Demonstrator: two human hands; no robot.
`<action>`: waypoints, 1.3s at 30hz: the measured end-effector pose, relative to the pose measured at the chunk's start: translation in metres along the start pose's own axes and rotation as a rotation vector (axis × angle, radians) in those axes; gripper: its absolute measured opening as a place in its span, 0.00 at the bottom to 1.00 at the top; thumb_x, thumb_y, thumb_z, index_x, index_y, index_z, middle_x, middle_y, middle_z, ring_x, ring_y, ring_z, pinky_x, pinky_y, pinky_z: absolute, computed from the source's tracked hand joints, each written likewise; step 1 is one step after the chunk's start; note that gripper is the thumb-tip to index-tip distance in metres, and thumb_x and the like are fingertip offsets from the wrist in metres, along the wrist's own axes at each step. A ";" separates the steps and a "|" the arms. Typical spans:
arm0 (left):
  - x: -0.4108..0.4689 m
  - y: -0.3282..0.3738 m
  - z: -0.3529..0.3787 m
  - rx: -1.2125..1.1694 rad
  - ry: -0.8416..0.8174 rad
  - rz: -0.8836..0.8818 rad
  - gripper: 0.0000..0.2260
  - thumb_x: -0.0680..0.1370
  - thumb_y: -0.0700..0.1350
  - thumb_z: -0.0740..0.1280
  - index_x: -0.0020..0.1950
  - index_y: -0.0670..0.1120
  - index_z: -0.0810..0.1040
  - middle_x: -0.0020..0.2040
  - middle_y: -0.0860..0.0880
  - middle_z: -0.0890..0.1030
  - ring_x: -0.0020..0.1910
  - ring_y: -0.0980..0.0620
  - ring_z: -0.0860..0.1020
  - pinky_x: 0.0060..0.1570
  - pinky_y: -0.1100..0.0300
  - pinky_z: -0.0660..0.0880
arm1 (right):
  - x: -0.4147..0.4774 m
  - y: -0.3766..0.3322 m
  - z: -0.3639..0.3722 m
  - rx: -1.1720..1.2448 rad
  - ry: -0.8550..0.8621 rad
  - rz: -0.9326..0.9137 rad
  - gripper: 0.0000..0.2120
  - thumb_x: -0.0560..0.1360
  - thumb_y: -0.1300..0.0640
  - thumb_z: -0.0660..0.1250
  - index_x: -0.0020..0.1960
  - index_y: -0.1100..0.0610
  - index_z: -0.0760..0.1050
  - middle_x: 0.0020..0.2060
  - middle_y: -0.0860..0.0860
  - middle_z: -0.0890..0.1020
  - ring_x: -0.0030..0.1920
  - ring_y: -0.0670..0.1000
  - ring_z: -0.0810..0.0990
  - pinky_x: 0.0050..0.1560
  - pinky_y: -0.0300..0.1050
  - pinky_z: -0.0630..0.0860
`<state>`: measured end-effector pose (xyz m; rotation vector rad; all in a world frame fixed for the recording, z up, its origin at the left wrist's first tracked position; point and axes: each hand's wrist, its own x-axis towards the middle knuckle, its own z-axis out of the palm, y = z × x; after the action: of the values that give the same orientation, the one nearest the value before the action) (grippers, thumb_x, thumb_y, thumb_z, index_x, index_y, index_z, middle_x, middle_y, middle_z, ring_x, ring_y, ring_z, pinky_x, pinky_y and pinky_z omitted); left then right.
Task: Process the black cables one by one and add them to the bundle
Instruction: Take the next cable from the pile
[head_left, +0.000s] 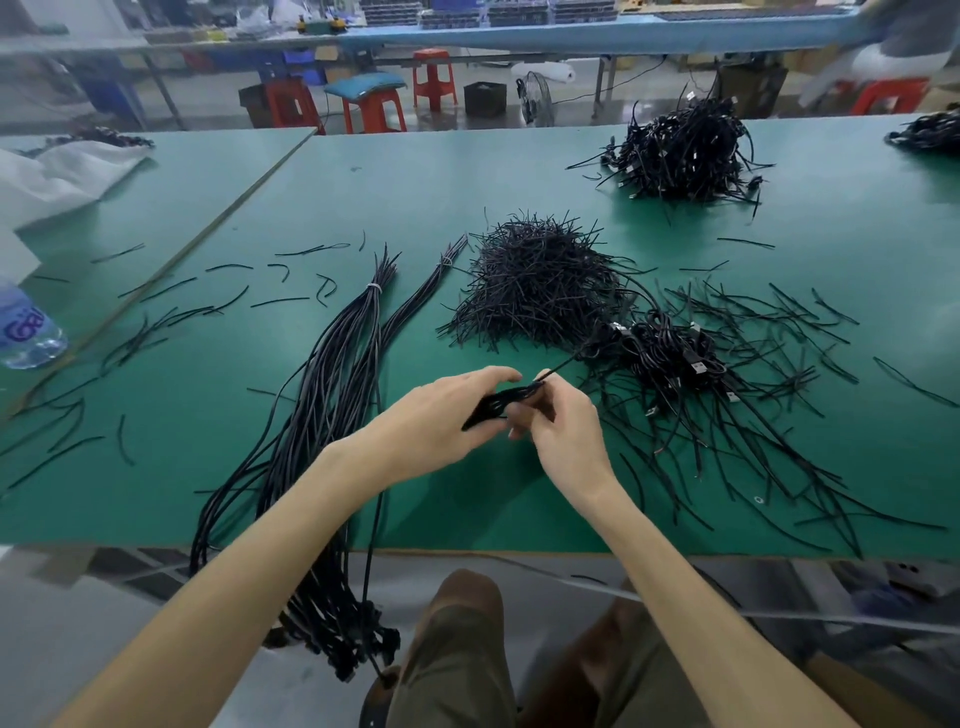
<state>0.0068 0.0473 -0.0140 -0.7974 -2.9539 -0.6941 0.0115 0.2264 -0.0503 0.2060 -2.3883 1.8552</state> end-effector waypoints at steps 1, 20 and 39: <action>-0.001 0.002 0.000 0.021 0.001 0.014 0.23 0.83 0.51 0.65 0.77 0.55 0.64 0.57 0.57 0.79 0.52 0.55 0.76 0.54 0.56 0.73 | 0.000 0.000 0.000 0.000 -0.015 -0.011 0.08 0.77 0.67 0.69 0.41 0.59 0.74 0.32 0.52 0.83 0.34 0.50 0.82 0.42 0.46 0.78; -0.013 0.018 -0.037 -0.320 -0.350 -0.074 0.52 0.77 0.43 0.76 0.78 0.72 0.38 0.56 0.53 0.82 0.42 0.56 0.81 0.54 0.57 0.78 | 0.000 0.000 -0.007 0.209 -0.198 -0.071 0.10 0.75 0.75 0.66 0.40 0.64 0.72 0.35 0.58 0.83 0.35 0.55 0.80 0.44 0.51 0.79; -0.019 0.008 -0.033 0.261 -0.103 0.043 0.33 0.74 0.62 0.72 0.74 0.56 0.62 0.49 0.62 0.67 0.42 0.76 0.70 0.35 0.60 0.64 | 0.001 -0.001 -0.008 0.181 -0.357 -0.018 0.12 0.77 0.73 0.67 0.39 0.61 0.71 0.36 0.59 0.82 0.34 0.53 0.78 0.41 0.45 0.78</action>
<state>0.0237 0.0305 0.0171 -0.8931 -3.0180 -0.2630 0.0106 0.2335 -0.0477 0.6220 -2.4119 2.1854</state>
